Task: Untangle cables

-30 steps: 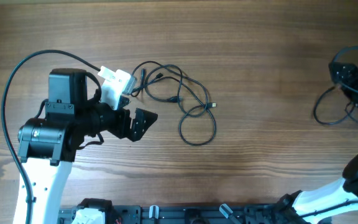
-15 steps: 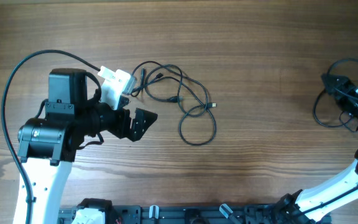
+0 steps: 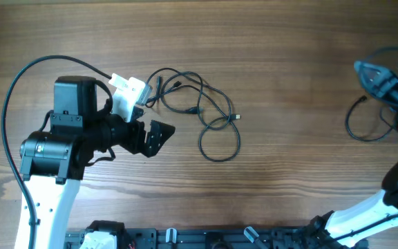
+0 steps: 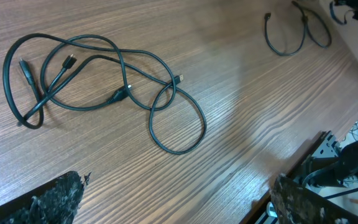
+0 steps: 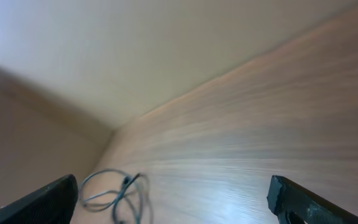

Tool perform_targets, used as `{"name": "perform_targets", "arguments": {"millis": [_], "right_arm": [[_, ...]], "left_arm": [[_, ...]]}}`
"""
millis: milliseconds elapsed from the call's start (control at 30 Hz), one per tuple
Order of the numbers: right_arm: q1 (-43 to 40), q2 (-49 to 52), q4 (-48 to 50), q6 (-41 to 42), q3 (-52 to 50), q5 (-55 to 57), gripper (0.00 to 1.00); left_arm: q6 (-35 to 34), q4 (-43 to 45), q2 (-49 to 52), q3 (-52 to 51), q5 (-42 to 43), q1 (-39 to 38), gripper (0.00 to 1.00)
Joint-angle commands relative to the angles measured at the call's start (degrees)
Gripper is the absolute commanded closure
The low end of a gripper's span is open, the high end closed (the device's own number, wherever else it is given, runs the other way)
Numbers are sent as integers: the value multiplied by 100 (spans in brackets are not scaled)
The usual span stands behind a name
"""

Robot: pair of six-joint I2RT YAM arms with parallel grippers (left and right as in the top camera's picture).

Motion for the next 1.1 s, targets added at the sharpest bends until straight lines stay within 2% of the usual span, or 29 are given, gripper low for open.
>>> {"name": "perform_targets", "arguments": {"millis": [0, 133, 300, 600, 700, 800, 933, 1067], "right_arm": [[828, -186, 4, 138, 2, -319, 1], [2326, -186, 2, 214, 2, 190, 0], [3888, -184, -85, 210, 2, 1145, 0], [6094, -179, -1091, 509, 2, 3648, 0], [6463, -179, -1349, 914, 0, 4653, 0], [6529, -177, -1416, 1023, 0, 5010, 0], [6529, -142, -1429, 531, 0, 5045, 0], [6531, -39, -1429, 514, 0, 5045, 1]], "left_arm": [[85, 72, 24, 2, -175, 11, 0], [-804, 76, 144, 0, -1639, 11, 0], [-1499, 105, 431, 0, -2750, 11, 0], [-1611, 457, 785, -2, -2868, 11, 0], [-1611, 448, 789, 0, -2868, 11, 0], [-1609, 448, 789, 0, -2870, 11, 0], [-1609, 448, 789, 0, -2870, 11, 0], [-1609, 448, 789, 0, -2868, 11, 0]]}}
